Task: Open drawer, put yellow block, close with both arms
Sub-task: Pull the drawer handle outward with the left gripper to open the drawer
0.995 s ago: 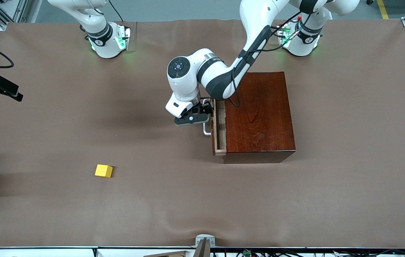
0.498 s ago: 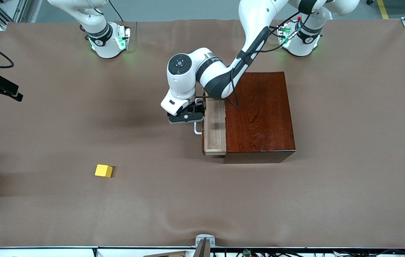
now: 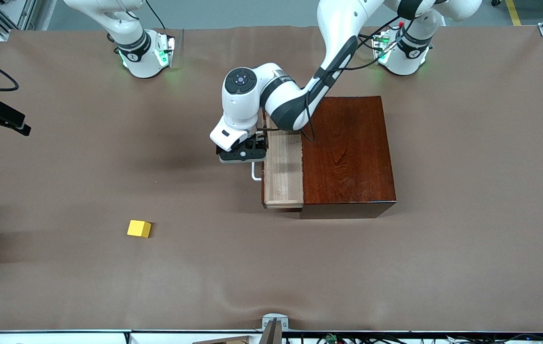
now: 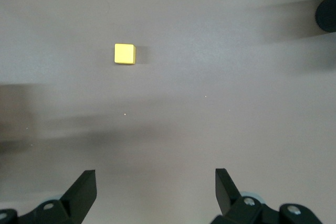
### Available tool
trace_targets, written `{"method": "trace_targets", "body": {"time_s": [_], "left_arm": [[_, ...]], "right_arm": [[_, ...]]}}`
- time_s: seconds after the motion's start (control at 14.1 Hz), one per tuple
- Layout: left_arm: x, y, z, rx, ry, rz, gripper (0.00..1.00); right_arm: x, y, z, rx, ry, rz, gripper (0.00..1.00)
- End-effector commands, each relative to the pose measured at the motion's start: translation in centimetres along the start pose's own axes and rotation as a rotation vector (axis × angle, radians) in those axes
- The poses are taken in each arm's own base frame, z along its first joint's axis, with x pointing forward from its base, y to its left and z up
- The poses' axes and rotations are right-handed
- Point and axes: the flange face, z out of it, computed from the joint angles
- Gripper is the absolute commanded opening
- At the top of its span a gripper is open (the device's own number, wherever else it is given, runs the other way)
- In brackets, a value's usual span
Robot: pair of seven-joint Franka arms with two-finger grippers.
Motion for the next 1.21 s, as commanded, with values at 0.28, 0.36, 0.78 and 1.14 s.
{"method": "trace_targets", "body": {"time_s": [0.28, 0.36, 0.78, 1.14], "left_arm": [[-2.0, 2.3, 0.9, -0.074, 0.007, 0.005, 1.00], [-2.0, 2.3, 1.0, -0.074, 0.007, 0.006, 1.00], [-2.9, 3.5, 0.5, -0.115, 0.021, 0.020, 1.00], [-2.8, 4.0, -0.5, -0.158, 0.041, 0.007, 1.00]], "right_arm": [[-0.2, 0.1, -0.5, -0.005, 0.001, -0.006, 1.00], [-0.2, 0.1, -0.5, -0.005, 0.001, -0.006, 1.00], [-0.1, -0.1, -0.4, -0.005, -0.001, -0.008, 1.00], [-0.1, 0.0, -0.4, -0.005, -0.002, -0.006, 1.00]]}}
